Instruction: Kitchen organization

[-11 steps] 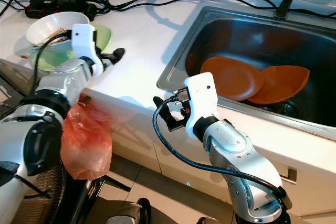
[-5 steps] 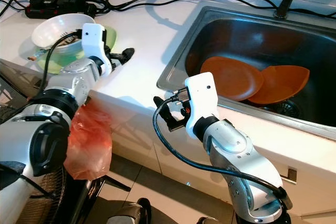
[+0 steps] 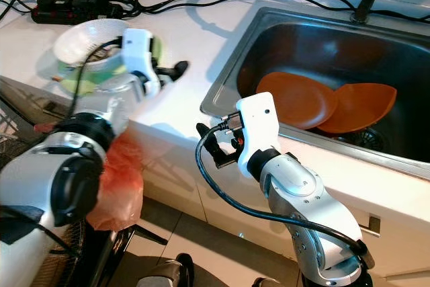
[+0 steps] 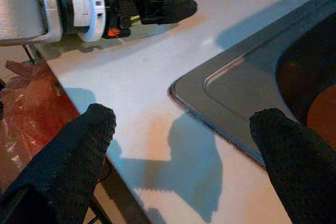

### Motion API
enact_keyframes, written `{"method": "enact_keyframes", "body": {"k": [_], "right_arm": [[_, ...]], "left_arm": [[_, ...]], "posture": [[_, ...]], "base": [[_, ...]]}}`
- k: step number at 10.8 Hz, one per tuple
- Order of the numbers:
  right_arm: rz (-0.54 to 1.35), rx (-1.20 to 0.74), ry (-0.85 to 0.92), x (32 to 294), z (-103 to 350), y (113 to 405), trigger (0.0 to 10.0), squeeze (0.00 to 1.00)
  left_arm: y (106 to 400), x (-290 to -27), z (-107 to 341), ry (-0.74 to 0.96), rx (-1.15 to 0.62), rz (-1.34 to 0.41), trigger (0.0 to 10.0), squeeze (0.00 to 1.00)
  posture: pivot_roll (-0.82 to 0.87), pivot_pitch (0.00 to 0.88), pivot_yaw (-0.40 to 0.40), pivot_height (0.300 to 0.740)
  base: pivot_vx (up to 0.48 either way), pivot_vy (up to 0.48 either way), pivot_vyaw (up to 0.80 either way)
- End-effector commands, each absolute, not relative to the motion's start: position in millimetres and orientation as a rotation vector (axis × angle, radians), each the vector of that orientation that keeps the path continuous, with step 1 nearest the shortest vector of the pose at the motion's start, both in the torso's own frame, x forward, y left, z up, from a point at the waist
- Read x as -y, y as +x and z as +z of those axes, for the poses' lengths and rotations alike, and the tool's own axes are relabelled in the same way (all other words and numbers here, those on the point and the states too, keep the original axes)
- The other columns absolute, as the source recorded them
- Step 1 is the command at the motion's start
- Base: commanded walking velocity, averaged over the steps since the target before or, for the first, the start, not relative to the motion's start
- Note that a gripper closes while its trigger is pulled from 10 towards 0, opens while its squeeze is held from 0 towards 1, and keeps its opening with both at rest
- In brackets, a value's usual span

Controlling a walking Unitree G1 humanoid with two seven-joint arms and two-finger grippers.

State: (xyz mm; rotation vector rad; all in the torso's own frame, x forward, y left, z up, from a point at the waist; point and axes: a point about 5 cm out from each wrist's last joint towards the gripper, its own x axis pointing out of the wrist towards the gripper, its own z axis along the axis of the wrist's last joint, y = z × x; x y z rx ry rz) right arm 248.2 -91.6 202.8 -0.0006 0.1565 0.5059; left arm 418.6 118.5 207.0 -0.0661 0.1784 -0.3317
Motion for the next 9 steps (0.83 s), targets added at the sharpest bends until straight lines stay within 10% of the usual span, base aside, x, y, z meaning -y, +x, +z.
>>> {"method": "enact_keyframes", "body": {"k": [1,9], "right_arm": [[0.499,-0.155,0.004,93,204,247,10.0,0.00],[0.491,-0.155,0.008,92,204,247,10.0,0.00]], "left_arm": [[414,-107,191,-0.081,-0.261,-0.382,10.0,0.00],[404,-33,201,-0.113,-0.244,-0.578,10.0,0.00]], "posture": [[-0.14,0.177,0.078,0.740],[-0.15,0.180,0.091,0.740]], "base": [[0.000,0.000,0.00],[0.000,0.000,0.00]]}}
